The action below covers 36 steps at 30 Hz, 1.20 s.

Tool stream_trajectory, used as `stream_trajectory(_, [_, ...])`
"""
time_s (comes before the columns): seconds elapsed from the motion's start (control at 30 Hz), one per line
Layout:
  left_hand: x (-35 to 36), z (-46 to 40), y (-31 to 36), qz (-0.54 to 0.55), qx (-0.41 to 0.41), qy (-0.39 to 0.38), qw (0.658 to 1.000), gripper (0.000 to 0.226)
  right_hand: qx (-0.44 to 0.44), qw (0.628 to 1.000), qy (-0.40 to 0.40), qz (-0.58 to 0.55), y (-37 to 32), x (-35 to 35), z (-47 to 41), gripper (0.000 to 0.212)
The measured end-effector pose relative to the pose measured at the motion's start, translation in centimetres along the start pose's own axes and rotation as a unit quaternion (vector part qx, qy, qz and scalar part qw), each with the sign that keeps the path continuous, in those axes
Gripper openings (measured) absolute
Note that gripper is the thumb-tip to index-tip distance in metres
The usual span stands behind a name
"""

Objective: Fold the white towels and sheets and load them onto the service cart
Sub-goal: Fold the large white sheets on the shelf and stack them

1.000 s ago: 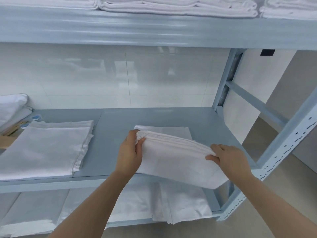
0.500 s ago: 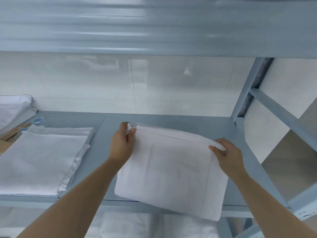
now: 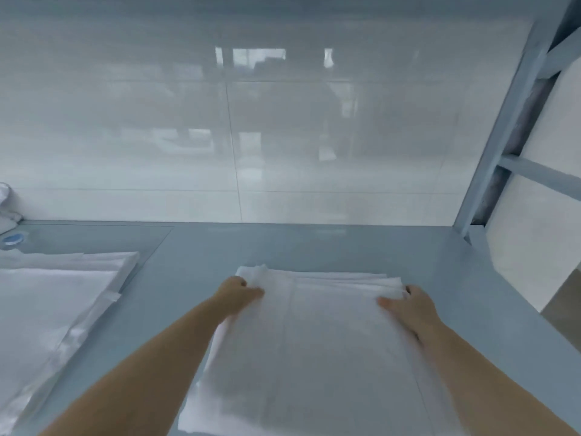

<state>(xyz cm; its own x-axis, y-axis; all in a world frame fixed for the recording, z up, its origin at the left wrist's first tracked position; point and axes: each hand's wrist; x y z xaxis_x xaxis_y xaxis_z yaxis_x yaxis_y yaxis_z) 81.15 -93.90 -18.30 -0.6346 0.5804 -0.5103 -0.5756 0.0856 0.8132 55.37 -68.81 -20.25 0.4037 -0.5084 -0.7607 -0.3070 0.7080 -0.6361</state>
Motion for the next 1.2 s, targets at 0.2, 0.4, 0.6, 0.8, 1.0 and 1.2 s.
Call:
stream_trajectory(0.2, [-1.5,-0.2,0.2,0.014,0.071,-0.071,0.995,0.022,-0.102,0.993,0.036,0.048,-0.2,-1.2,-0.6,0.031])
stream_trajectory(0.4, [-2.3,0.1,-1.0,0.177,0.065,-0.043,0.981,0.025,-0.122,0.991,0.039,0.024,-1.4,0.7,-1.1,0.018])
stream_trajectory(0.6, [-3.1,-0.7,-2.2,0.244,0.047,-0.017,0.969,0.025,-0.135,0.983,0.056,0.108,-4.9,0.8,-3.5,0.017])
stream_trajectory(0.8, [-1.9,-2.8,-2.2,-0.024,0.063,0.055,0.996,0.025,-0.064,0.981,0.072,0.171,-4.1,3.8,-4.1,0.025])
stream_trajectory(1.0, [-2.4,-3.3,-2.2,0.135,0.064,0.044,0.988,0.029,-0.012,0.996,0.084,0.015,-4.9,2.3,-4.2,0.017])
stream_trajectory(1.2, [-1.7,-4.2,-2.6,0.044,0.031,0.037,0.998,0.026,-0.004,0.993,0.081,0.090,-4.0,2.4,-3.7,0.029])
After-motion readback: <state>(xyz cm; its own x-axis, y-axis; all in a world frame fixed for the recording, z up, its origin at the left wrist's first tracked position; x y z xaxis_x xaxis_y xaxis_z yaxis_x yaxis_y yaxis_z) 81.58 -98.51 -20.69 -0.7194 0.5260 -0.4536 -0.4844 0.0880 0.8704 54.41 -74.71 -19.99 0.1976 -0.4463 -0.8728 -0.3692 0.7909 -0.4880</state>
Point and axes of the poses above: each hand's wrist, its own z-axis away from the middle knuckle, its own x-axis out of the palm, y = z × x, and after that the axes turned 11 degrees about z, right-handed
